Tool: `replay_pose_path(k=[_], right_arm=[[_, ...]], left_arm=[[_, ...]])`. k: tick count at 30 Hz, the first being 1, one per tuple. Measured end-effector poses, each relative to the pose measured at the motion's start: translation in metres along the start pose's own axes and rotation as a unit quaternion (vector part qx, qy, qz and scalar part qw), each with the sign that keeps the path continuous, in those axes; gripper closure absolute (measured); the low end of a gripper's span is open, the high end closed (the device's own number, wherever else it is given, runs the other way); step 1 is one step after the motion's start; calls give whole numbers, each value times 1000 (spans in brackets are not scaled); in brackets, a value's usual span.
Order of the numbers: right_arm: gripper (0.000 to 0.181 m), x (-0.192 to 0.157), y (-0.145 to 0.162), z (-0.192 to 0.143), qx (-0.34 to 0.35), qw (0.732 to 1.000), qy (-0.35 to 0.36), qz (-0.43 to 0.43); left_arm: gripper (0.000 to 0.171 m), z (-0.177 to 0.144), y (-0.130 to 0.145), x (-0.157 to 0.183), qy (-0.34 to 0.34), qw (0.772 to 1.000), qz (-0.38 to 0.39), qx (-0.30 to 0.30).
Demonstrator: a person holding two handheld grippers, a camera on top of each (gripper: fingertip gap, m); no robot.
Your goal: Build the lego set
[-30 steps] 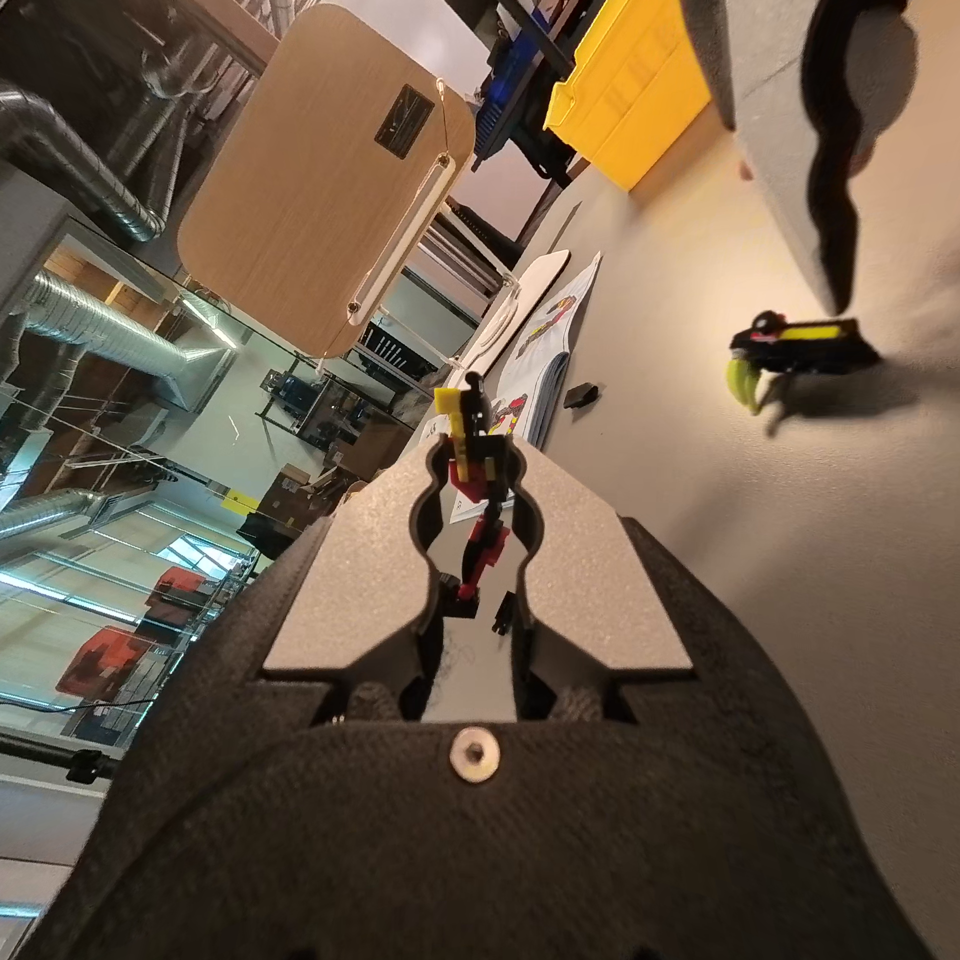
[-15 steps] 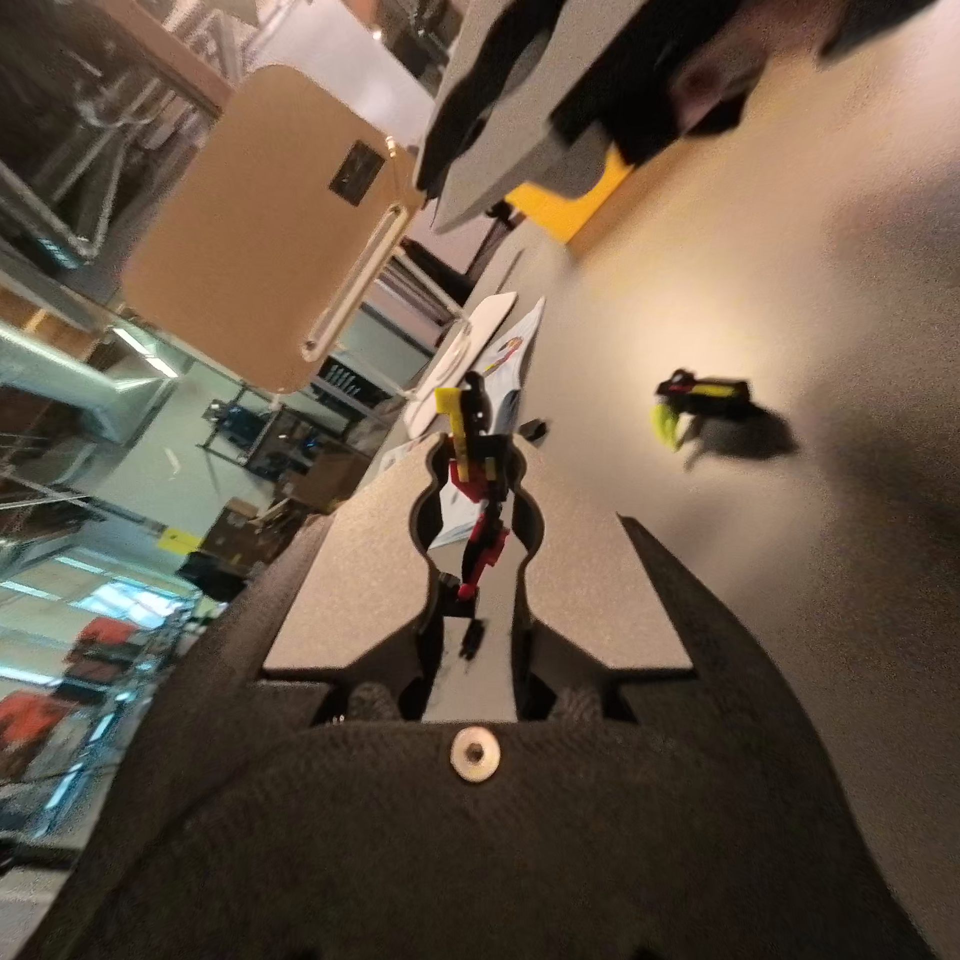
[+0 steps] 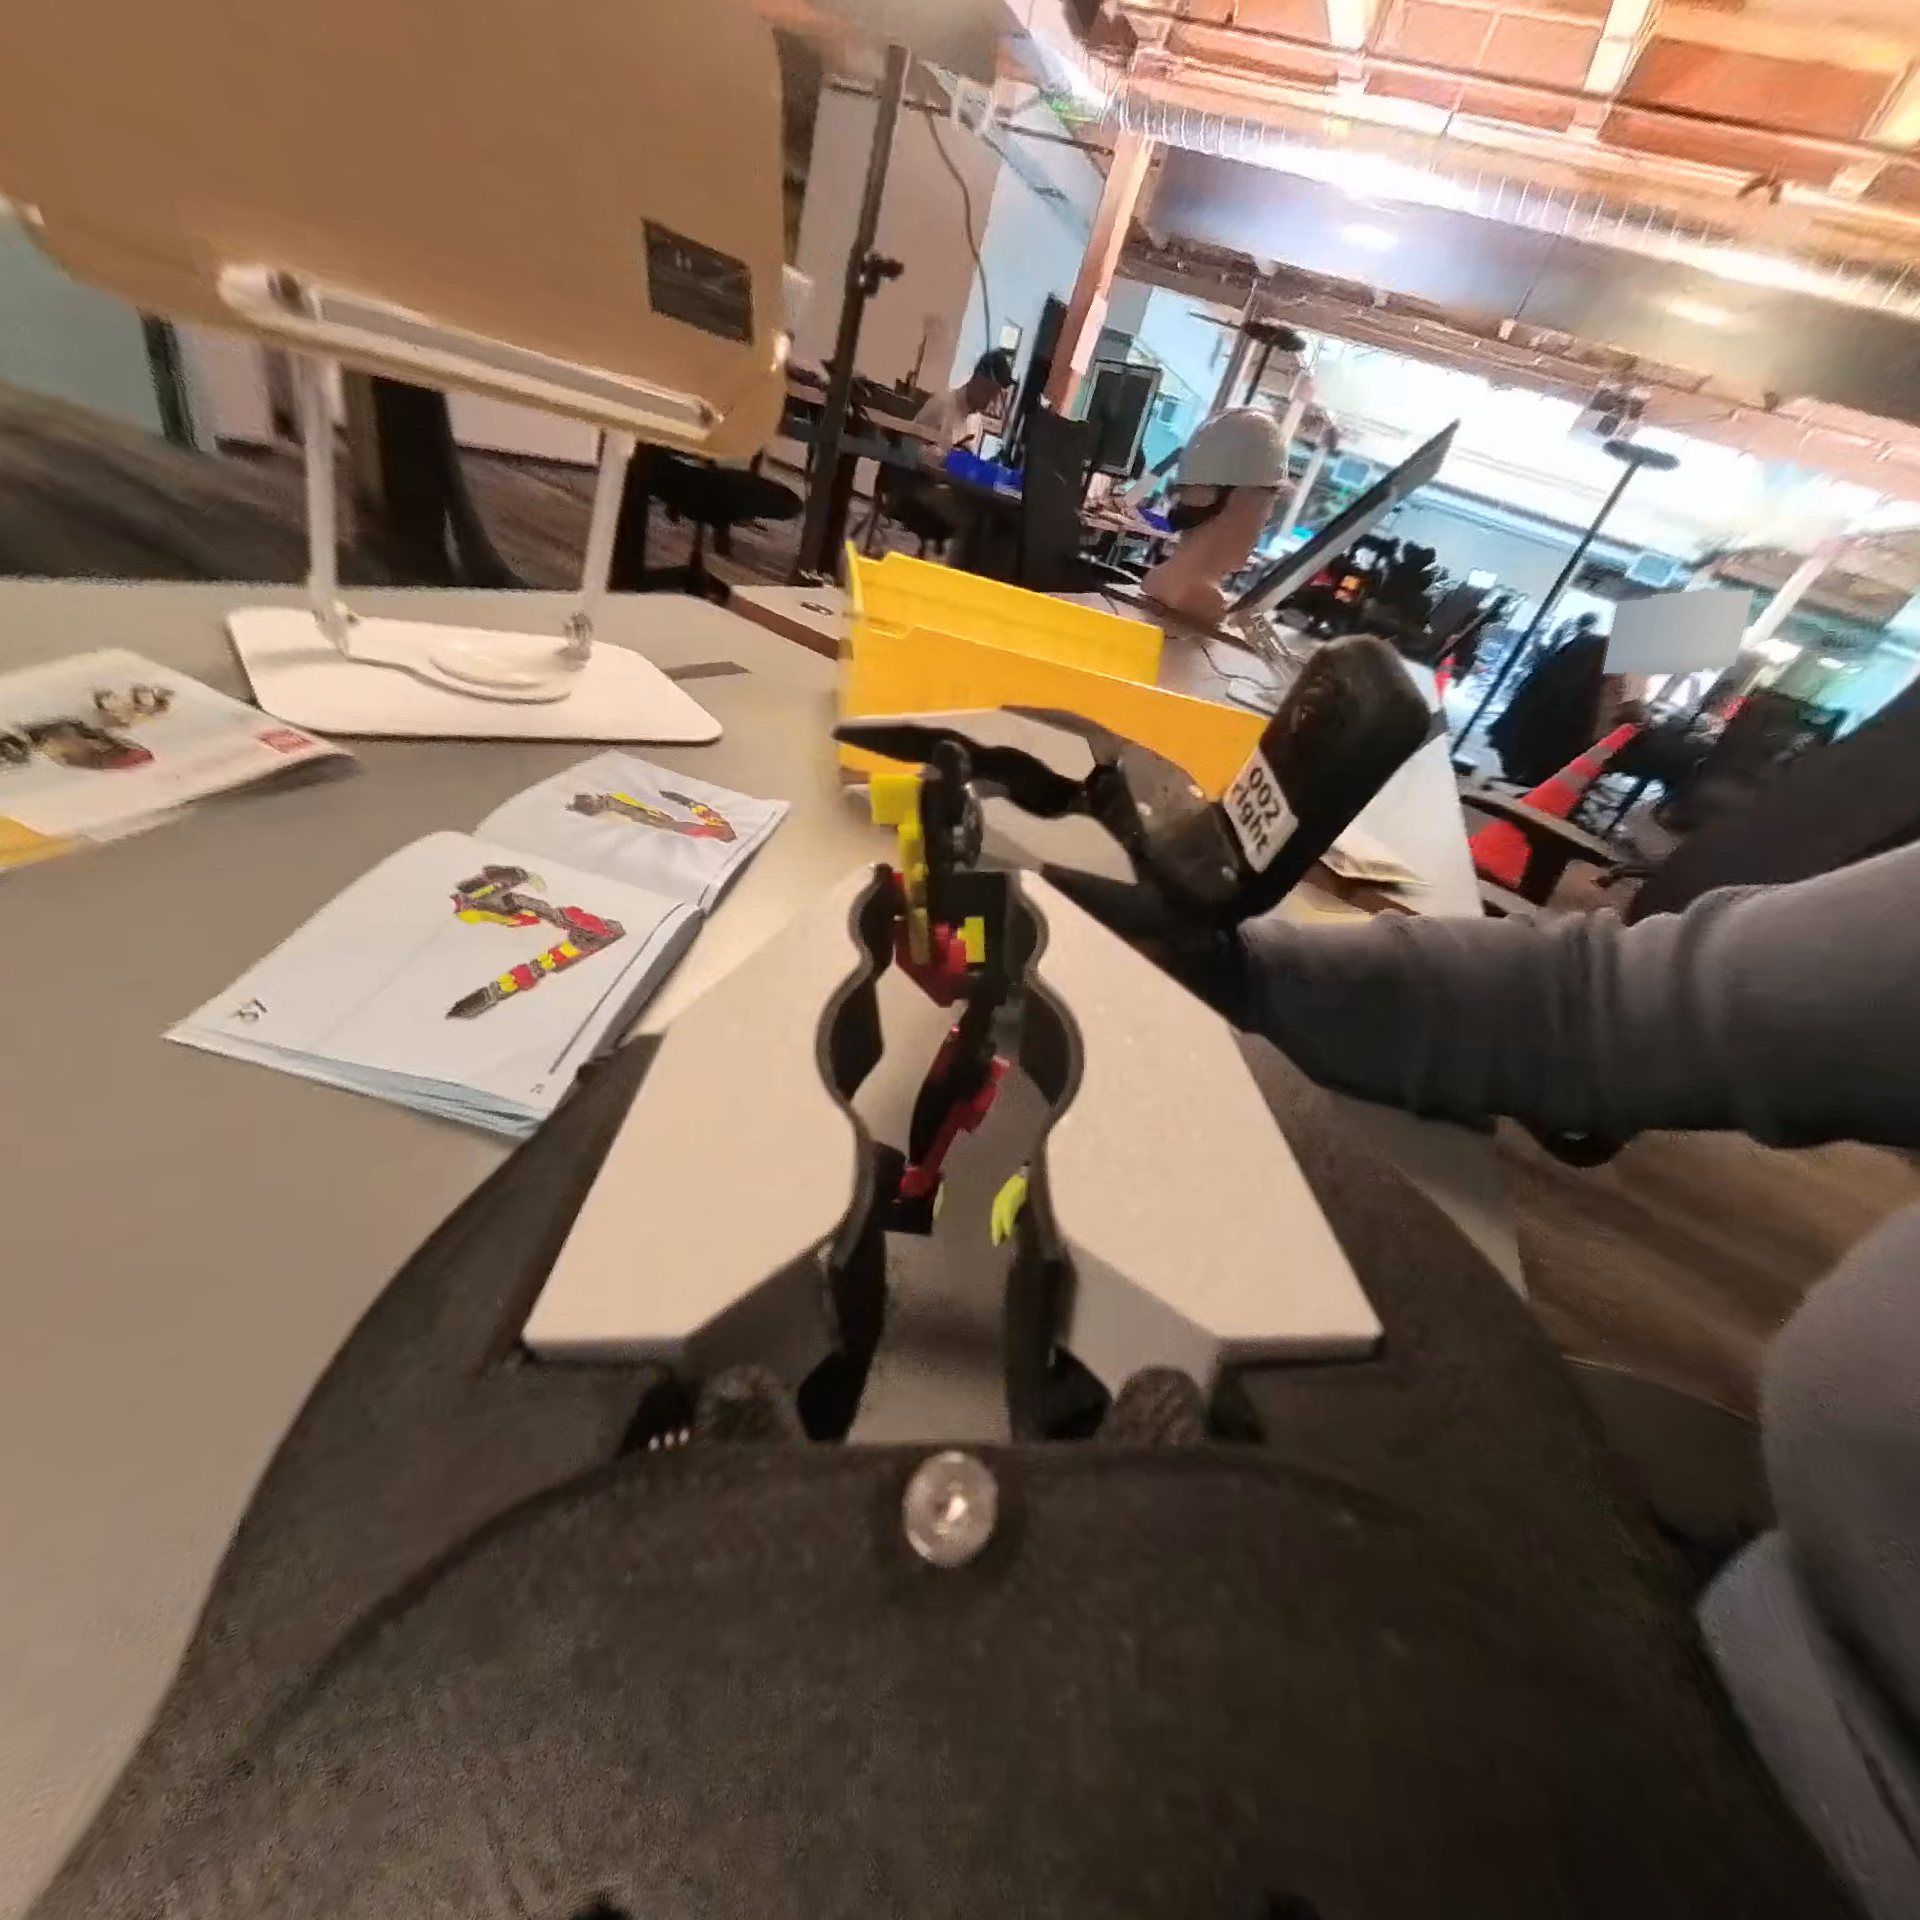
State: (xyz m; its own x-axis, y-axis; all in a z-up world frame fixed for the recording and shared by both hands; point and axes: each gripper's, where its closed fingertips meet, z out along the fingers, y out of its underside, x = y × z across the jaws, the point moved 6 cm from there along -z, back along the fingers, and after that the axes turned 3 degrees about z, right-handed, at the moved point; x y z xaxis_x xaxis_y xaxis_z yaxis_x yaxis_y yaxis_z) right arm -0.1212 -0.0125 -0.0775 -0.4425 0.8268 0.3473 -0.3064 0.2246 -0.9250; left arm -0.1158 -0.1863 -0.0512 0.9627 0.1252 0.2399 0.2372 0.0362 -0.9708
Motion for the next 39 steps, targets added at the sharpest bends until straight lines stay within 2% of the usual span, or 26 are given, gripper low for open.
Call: replay_pose_path(k=[3,7,11,13,15,17,21,26,29,34,37,39], right_arm=[[164,1,-5,-3,44,990,-94,95],[158,3,-6,-4,52,951,-218,213],[156,4,-5,-4,52,943,-235,230],[155,7,-6,-6,63,956,-202,203],[156,15,-9,-10,86,978,-129,142],[160,24,-12,-14,107,989,-51,88],[170,35,-10,-14,87,995,46,16],[170,35,-9,-17,78,996,50,4],[169,41,-5,-18,61,995,78,-12],[172,58,2,-19,22,985,164,-54],[172,69,6,-23,-15,967,234,-98],[173,75,9,-25,-38,953,276,-116]], left_arm=[[152,10,6,-18,-7,999,-29,-41],[152,27,18,-29,-10,995,-17,-100],[152,42,27,-37,-22,992,8,-122],[152,46,30,-39,-32,991,30,-123],[152,44,28,-40,-76,990,82,-89],[152,37,20,-38,-157,975,154,-23],[152,32,15,-23,-205,939,276,3],[152,37,21,-15,-209,926,313,25],[152,41,23,-12,-194,923,330,31],[152,53,33,-5,-109,930,351,4],[152,55,33,2,-81,922,379,18],[152,52,31,6,-61,926,372,36]])
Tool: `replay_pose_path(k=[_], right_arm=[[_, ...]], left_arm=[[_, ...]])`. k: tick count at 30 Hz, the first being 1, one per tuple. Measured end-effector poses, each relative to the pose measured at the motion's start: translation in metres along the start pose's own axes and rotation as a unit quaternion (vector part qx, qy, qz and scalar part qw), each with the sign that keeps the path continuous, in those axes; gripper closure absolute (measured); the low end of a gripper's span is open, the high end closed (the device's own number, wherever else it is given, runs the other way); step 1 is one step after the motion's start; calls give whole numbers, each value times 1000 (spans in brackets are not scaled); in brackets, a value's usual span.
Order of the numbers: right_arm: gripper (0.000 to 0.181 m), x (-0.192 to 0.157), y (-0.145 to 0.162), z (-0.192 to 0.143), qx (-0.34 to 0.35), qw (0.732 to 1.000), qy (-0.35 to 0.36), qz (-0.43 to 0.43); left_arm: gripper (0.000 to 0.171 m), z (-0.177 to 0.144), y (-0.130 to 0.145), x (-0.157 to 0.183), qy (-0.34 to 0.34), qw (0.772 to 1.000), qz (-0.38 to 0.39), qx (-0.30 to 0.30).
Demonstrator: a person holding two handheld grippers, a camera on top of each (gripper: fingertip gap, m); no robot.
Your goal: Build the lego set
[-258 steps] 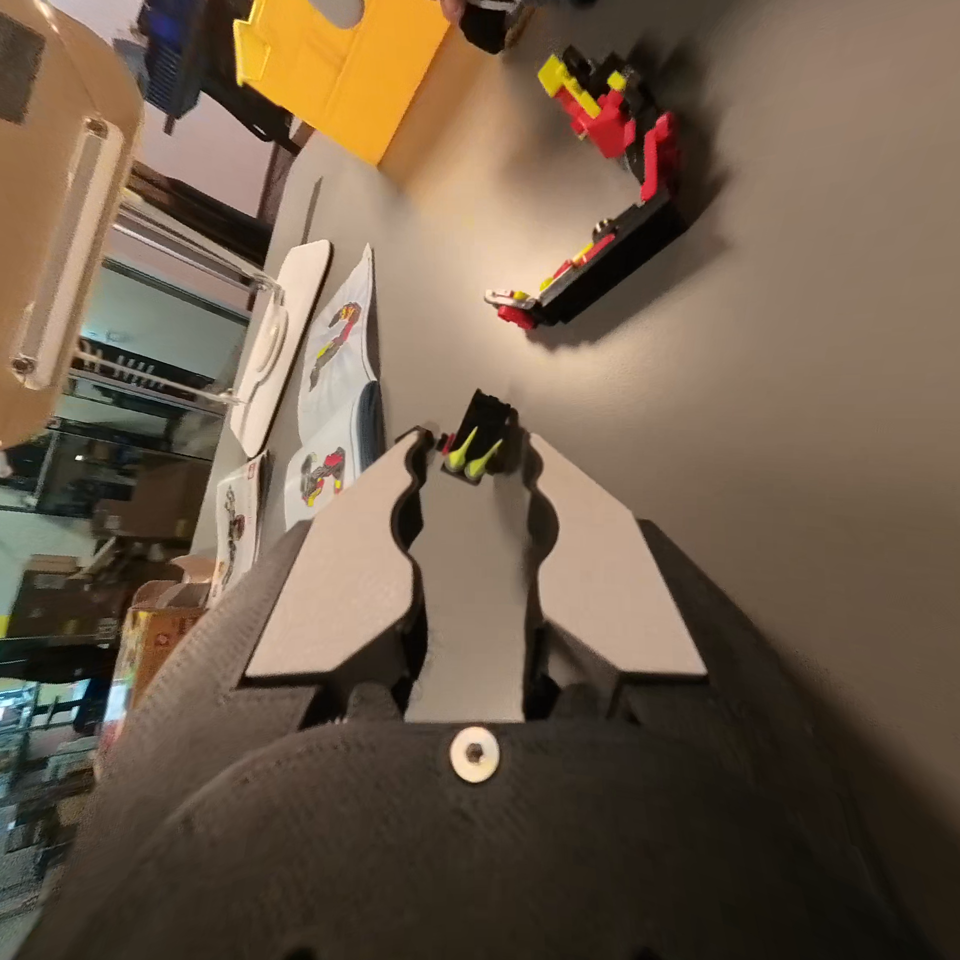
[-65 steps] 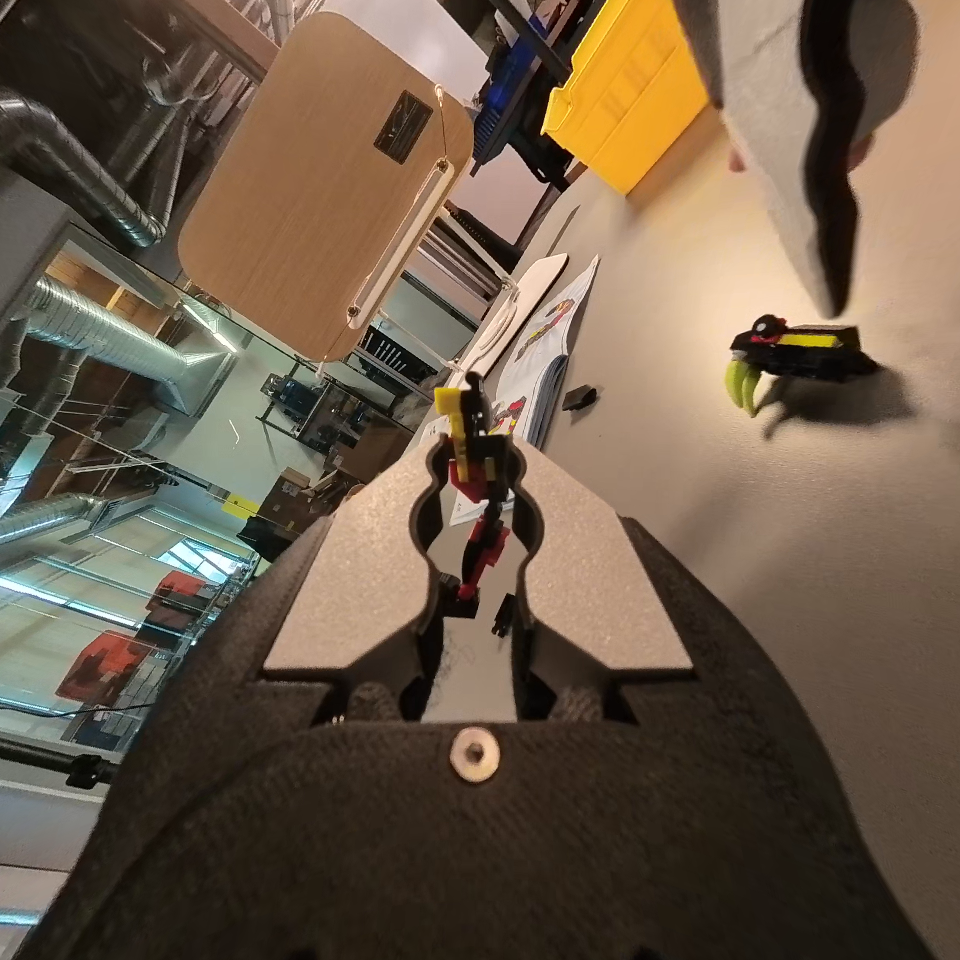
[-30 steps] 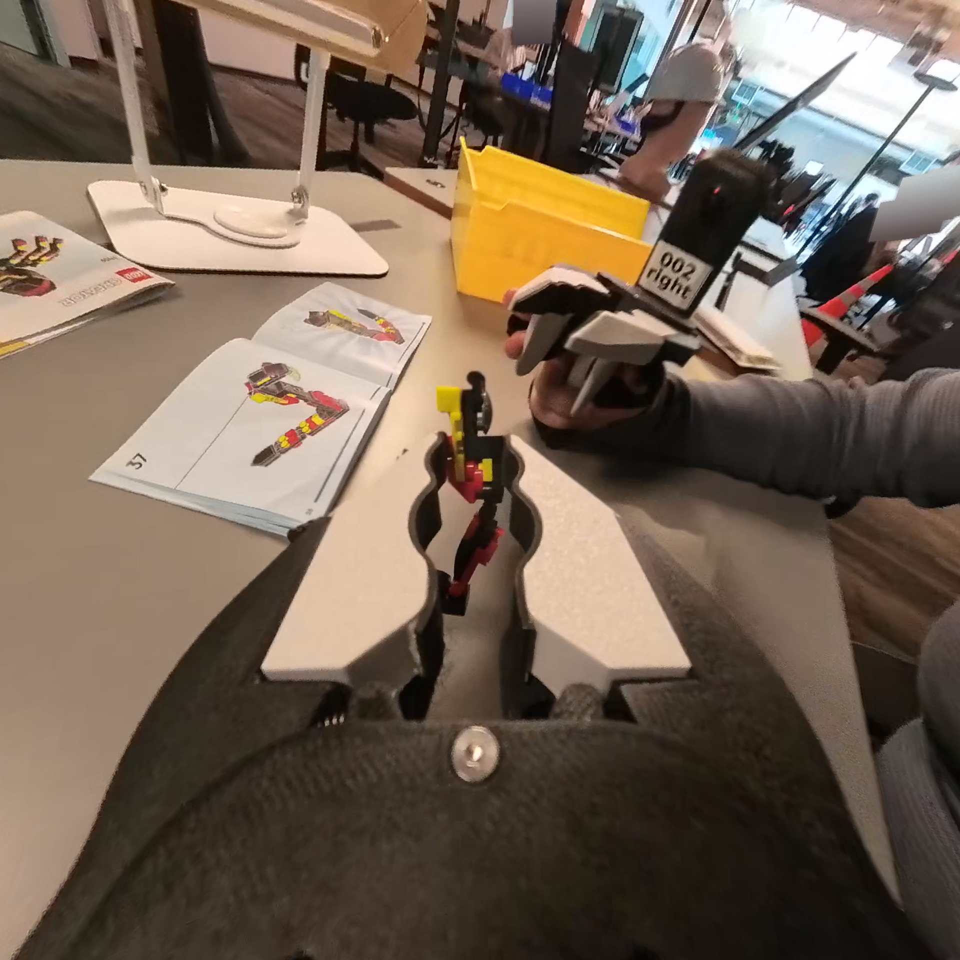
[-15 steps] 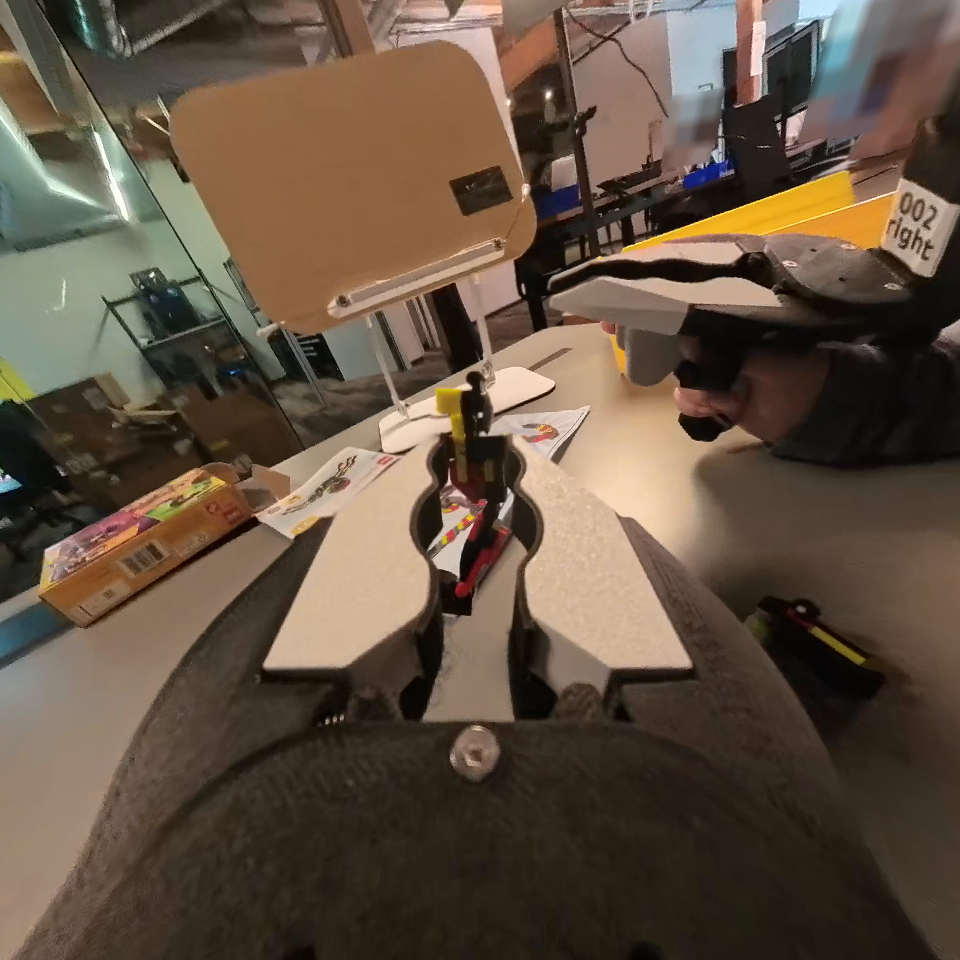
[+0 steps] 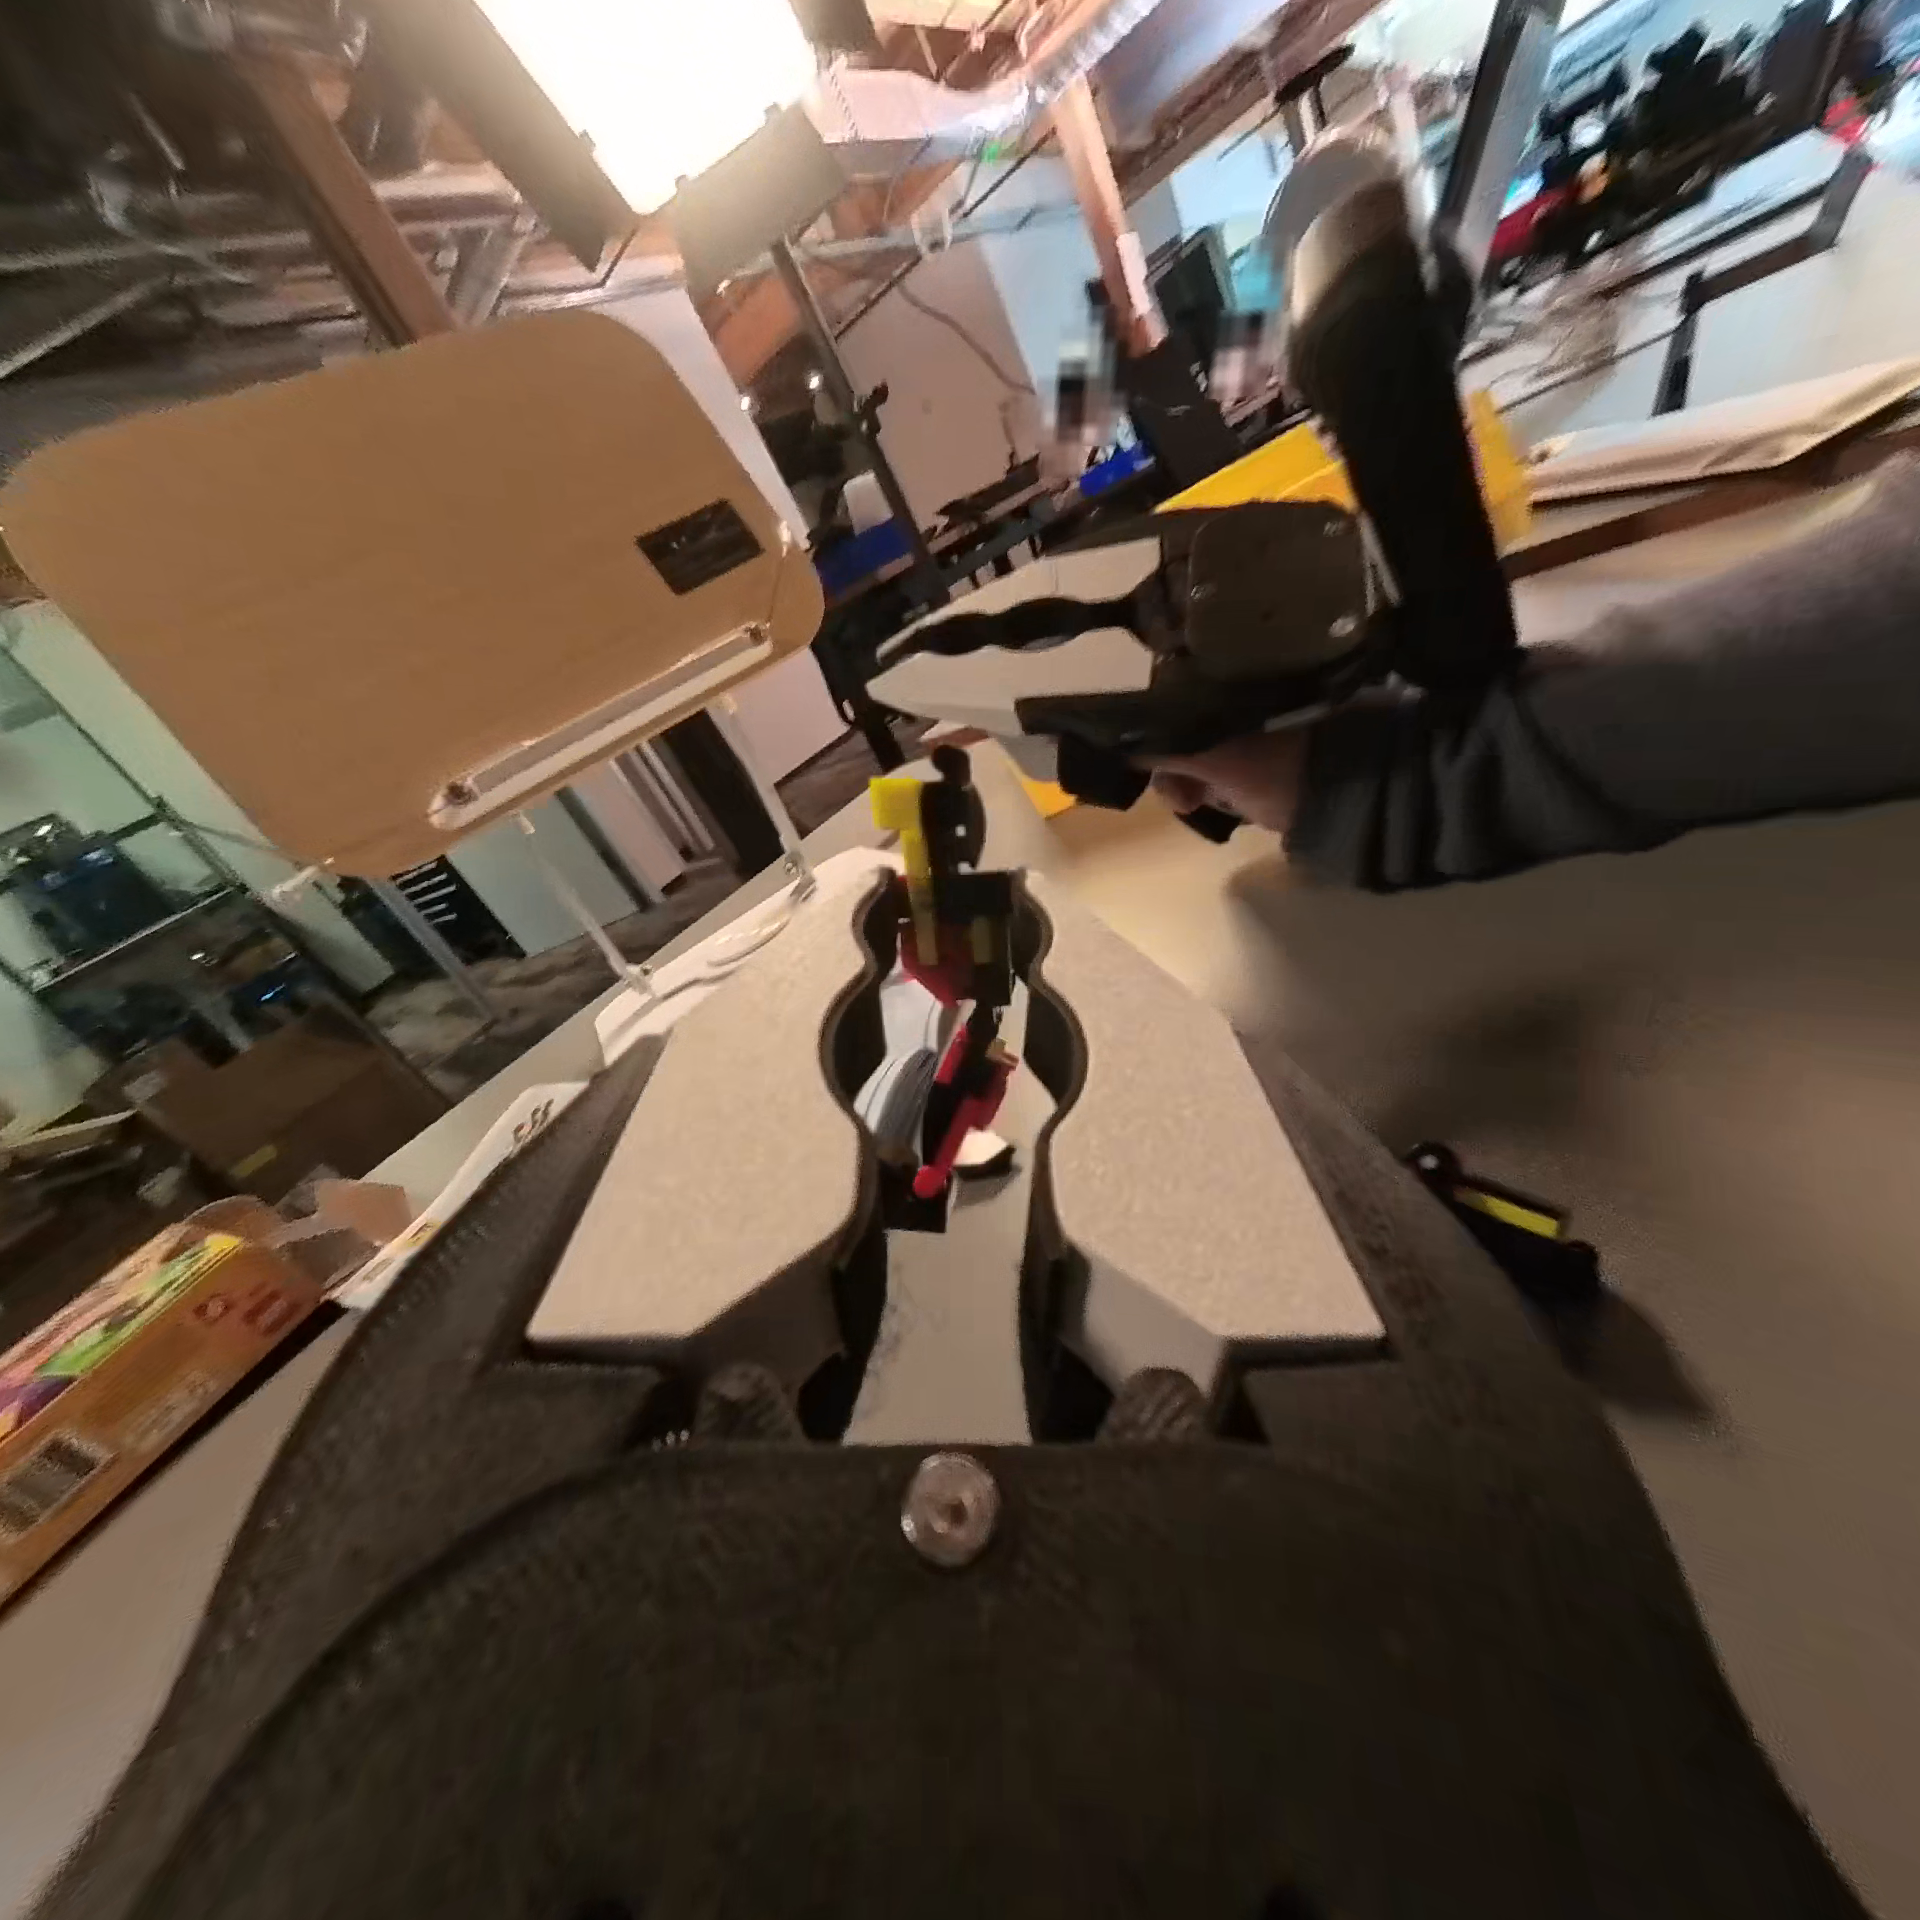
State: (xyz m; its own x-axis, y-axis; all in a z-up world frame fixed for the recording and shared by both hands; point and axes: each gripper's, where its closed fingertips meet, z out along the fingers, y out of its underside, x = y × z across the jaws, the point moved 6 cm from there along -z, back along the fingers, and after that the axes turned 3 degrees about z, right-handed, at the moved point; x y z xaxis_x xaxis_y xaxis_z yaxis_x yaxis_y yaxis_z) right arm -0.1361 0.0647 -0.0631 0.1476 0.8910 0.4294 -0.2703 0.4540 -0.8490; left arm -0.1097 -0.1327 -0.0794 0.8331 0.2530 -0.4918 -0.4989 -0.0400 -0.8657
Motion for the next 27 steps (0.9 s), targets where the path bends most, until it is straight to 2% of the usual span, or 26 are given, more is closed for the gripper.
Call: replay_pose_path(k=[5,13,27], right_arm=[[173,9,11,6,-55,995,73,-45],[178,22,27,11,-128,974,155,-102],[173,16,30,14,-131,979,126,-91]], left_arm=[[152,-3,-5,-3,12,998,-56,33],[152,-4,-7,-9,9,994,-95,50],[152,-1,-5,-11,22,989,-136,49]])
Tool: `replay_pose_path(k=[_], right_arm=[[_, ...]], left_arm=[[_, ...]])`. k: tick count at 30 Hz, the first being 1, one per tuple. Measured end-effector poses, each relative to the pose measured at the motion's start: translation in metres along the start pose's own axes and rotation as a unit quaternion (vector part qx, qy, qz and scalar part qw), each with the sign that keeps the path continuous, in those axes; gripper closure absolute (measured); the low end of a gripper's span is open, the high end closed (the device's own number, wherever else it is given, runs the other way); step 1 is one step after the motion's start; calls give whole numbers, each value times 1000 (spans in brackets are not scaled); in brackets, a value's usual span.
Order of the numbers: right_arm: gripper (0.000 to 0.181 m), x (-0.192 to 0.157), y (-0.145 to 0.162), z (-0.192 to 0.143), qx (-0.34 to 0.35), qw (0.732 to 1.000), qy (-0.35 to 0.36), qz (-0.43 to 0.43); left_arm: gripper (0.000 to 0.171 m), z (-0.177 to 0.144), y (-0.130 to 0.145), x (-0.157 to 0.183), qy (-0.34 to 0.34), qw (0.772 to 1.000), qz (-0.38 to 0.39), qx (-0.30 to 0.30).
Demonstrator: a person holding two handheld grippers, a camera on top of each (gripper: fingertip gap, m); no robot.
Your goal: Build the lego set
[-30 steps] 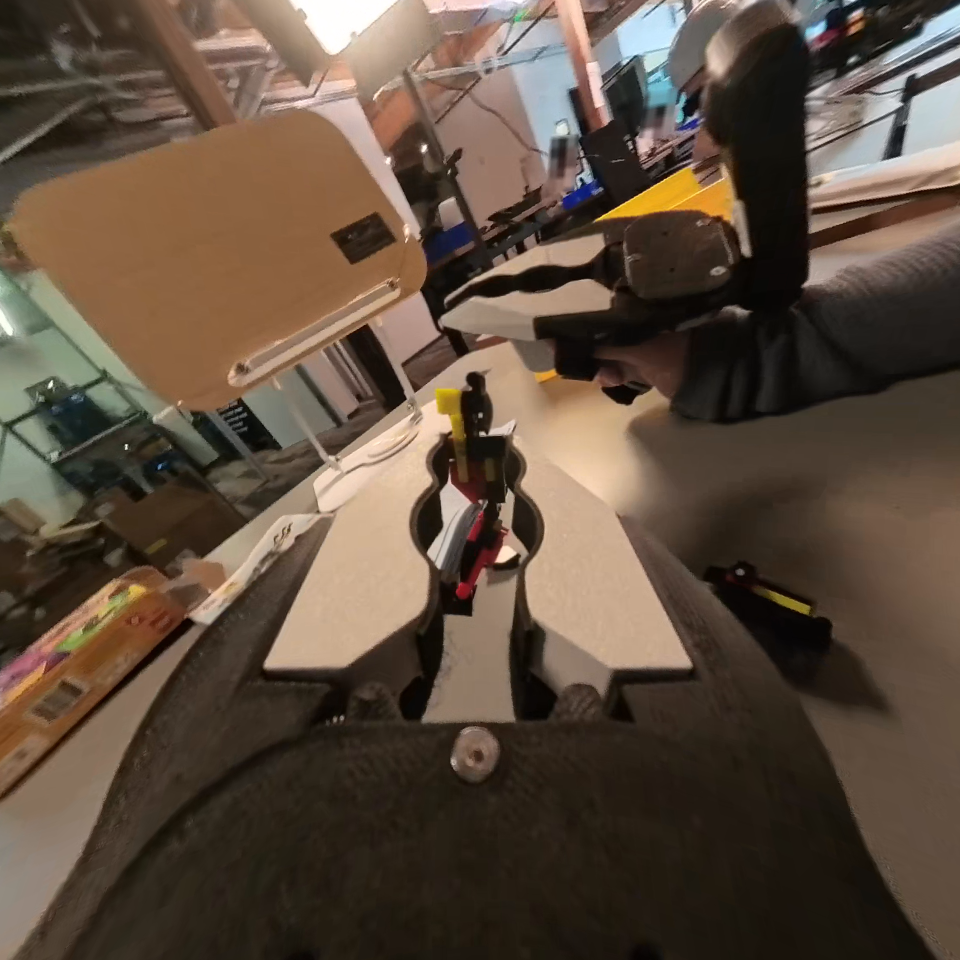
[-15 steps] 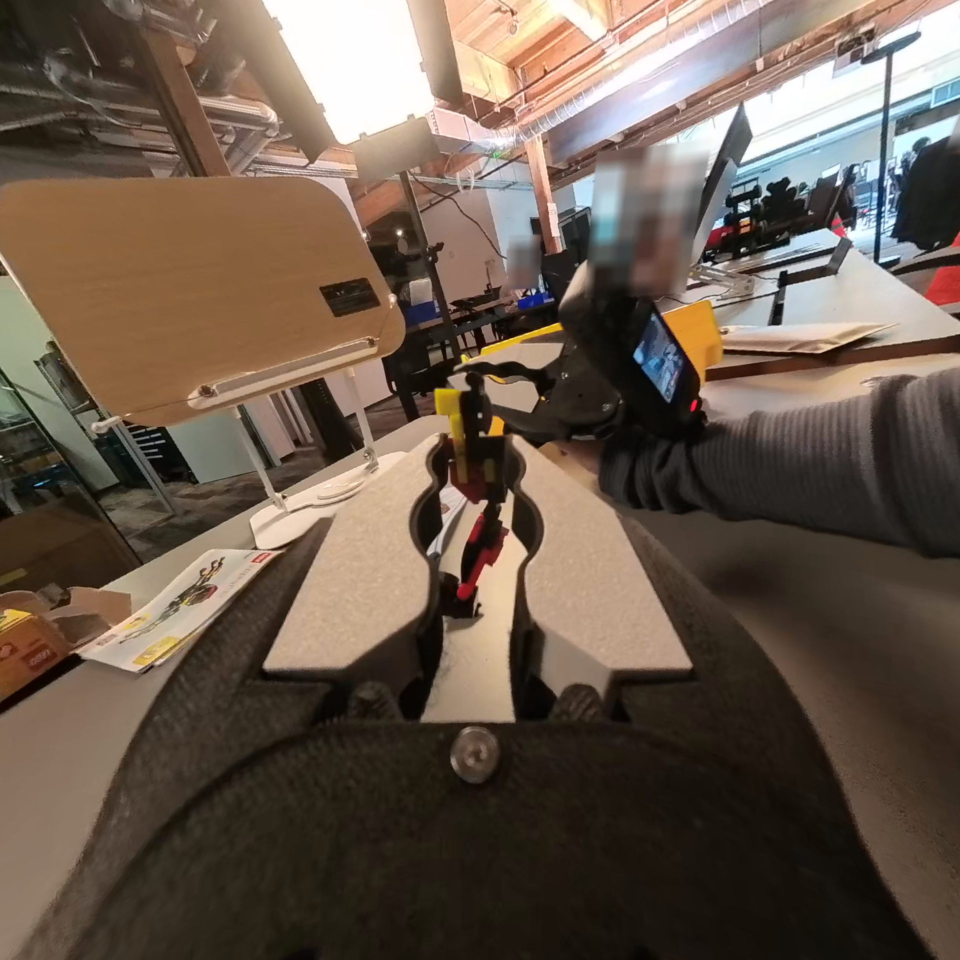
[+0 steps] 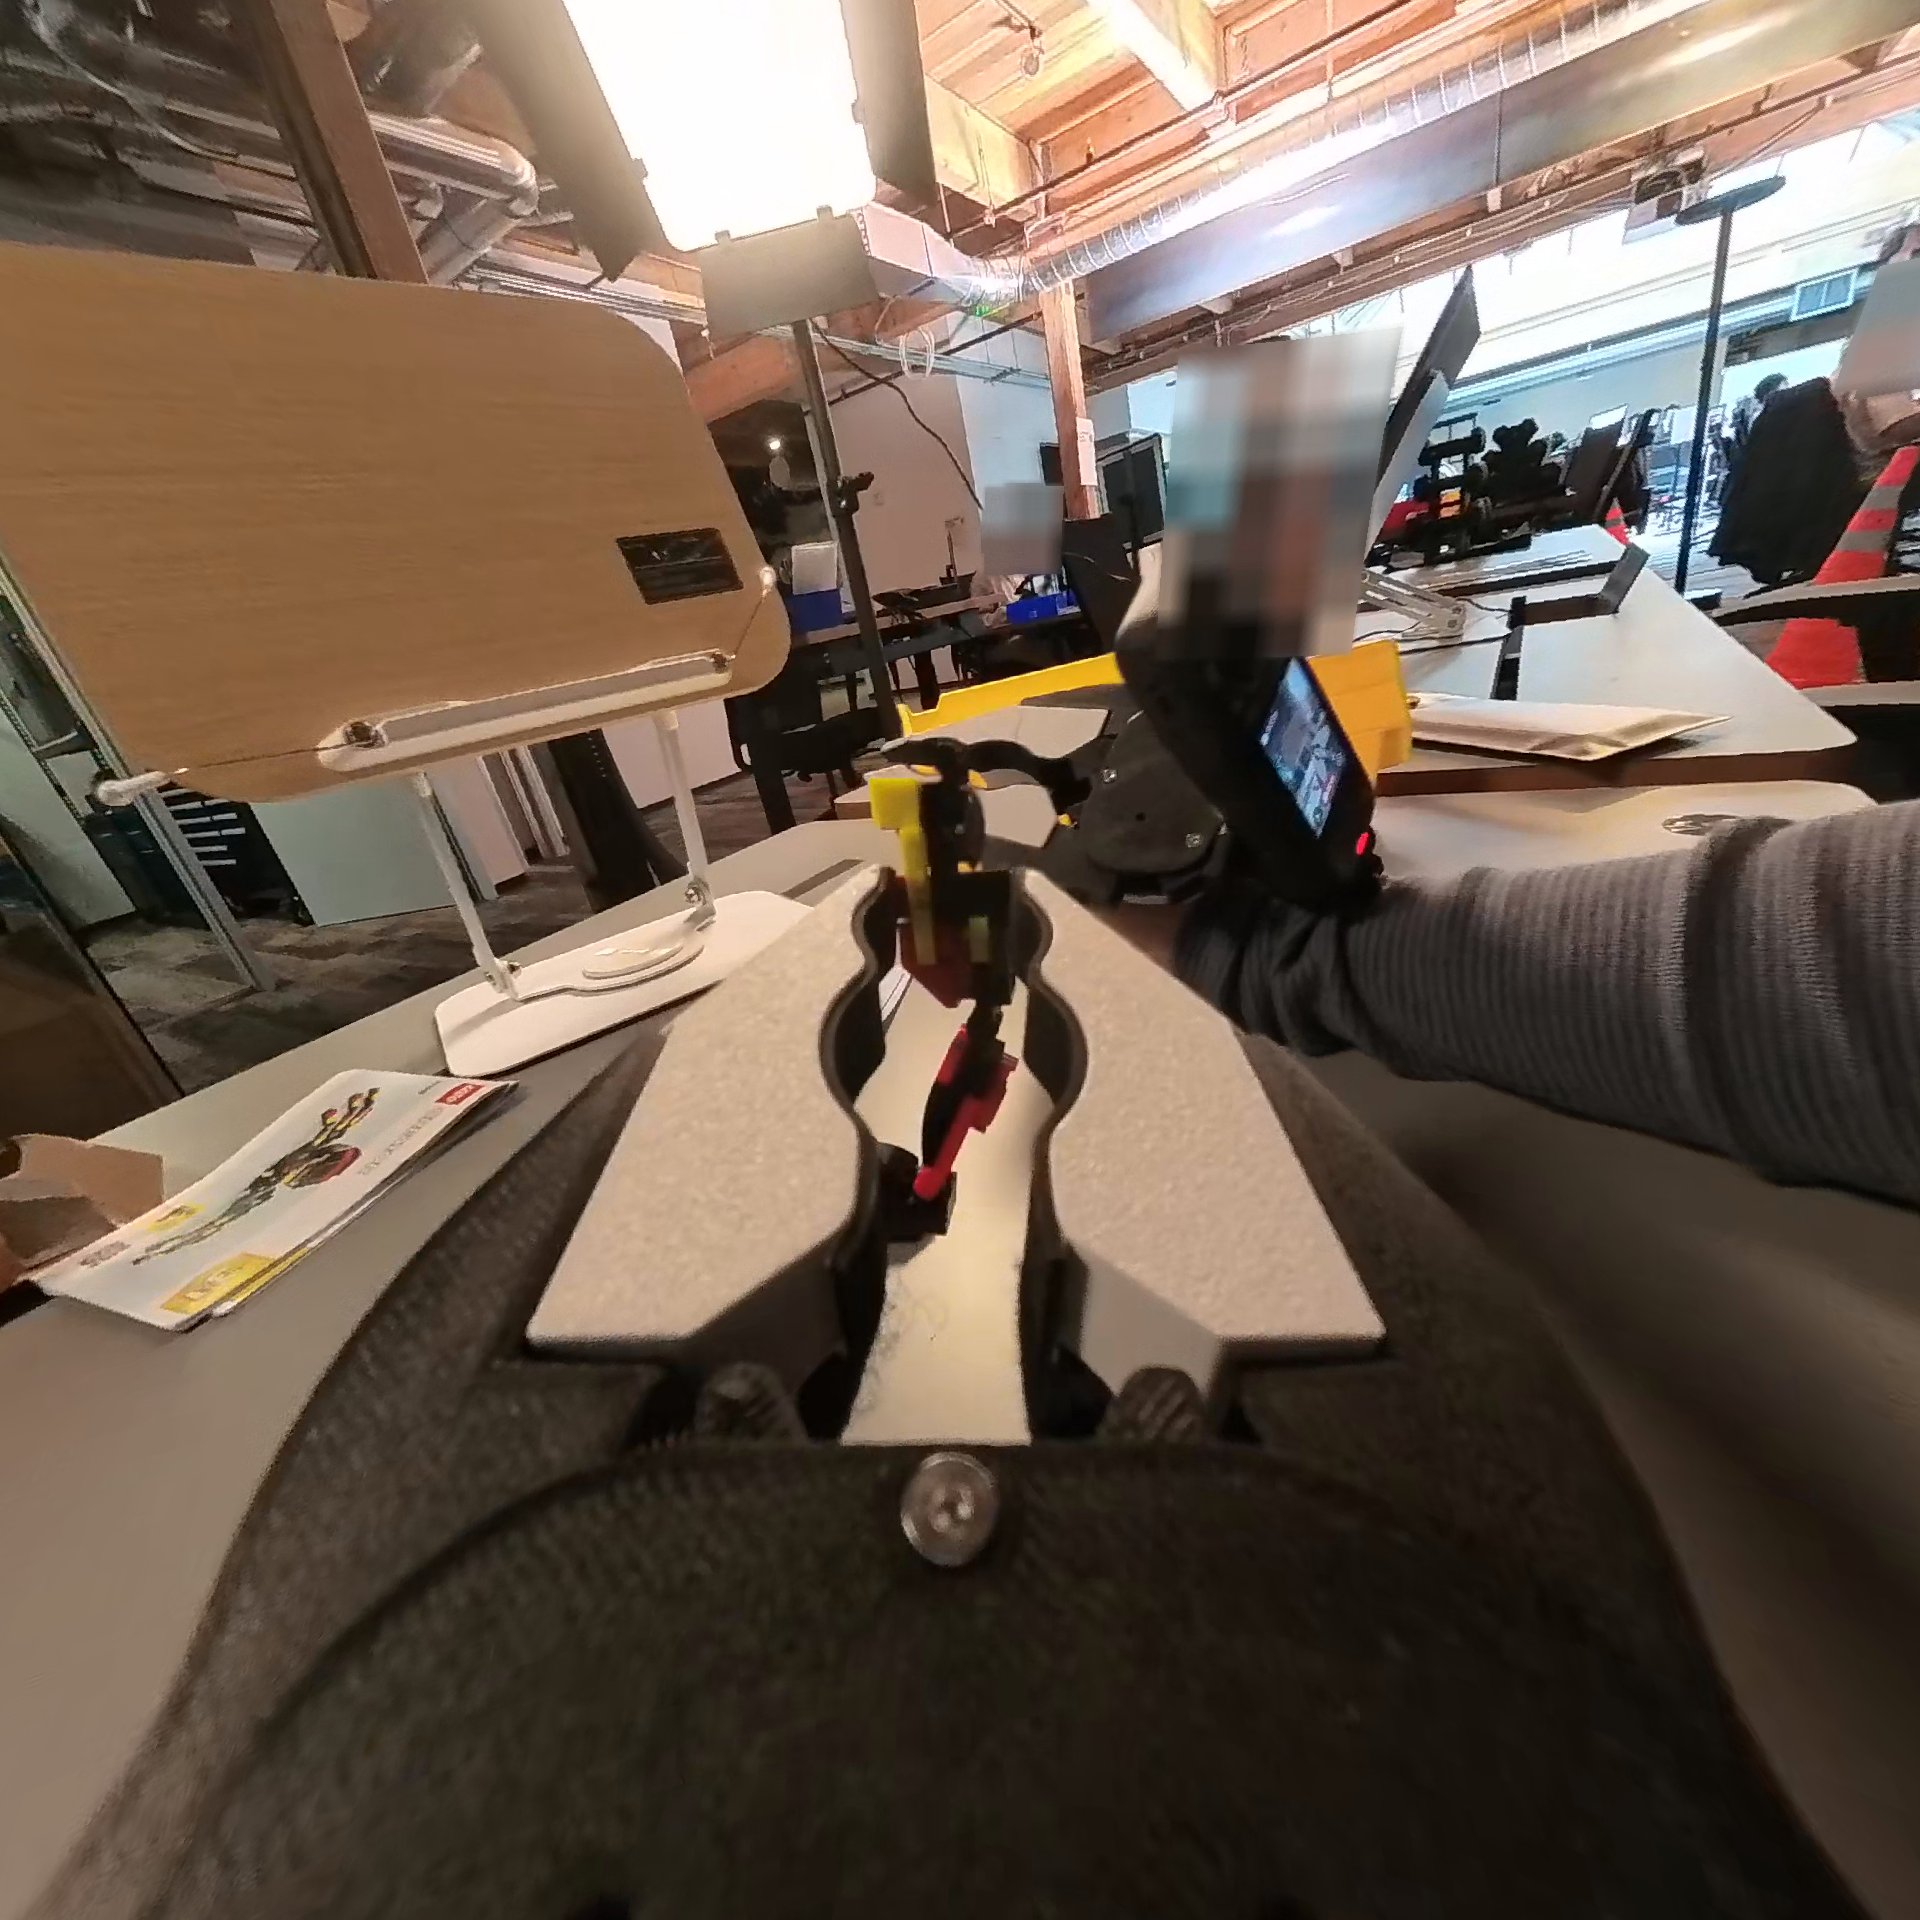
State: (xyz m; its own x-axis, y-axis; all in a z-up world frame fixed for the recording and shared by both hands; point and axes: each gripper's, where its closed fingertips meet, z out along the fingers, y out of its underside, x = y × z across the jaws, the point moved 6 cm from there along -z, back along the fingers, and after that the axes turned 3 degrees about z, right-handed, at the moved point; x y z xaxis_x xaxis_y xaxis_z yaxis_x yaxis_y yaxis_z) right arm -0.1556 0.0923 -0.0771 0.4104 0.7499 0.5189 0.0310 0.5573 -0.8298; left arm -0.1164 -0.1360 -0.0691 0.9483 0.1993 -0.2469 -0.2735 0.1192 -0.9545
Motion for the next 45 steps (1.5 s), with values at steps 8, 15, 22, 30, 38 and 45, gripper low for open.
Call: replay_pose_path(k=[8,15,22,30,38,45], right_arm=[[173,-5,-4,-2,28,999,-37,13],[174,-7,-9,-4,49,995,-67,48],[171,-29,-29,-16,110,967,-188,129],[171,-77,-98,-77,145,803,-525,240],[156,-66,-107,-97,129,730,-606,287],[165,-81,-99,-107,113,778,-601,142]], left_arm=[[152,-2,6,-16,-17,999,-32,-13],[152,-4,6,-20,-22,1000,8,-20],[152,-8,10,-32,18,999,7,-40],[152,-15,7,-34,140,986,-94,0],[152,-12,17,-34,173,977,-121,-43],[152,-11,21,-22,227,966,-102,-72]])
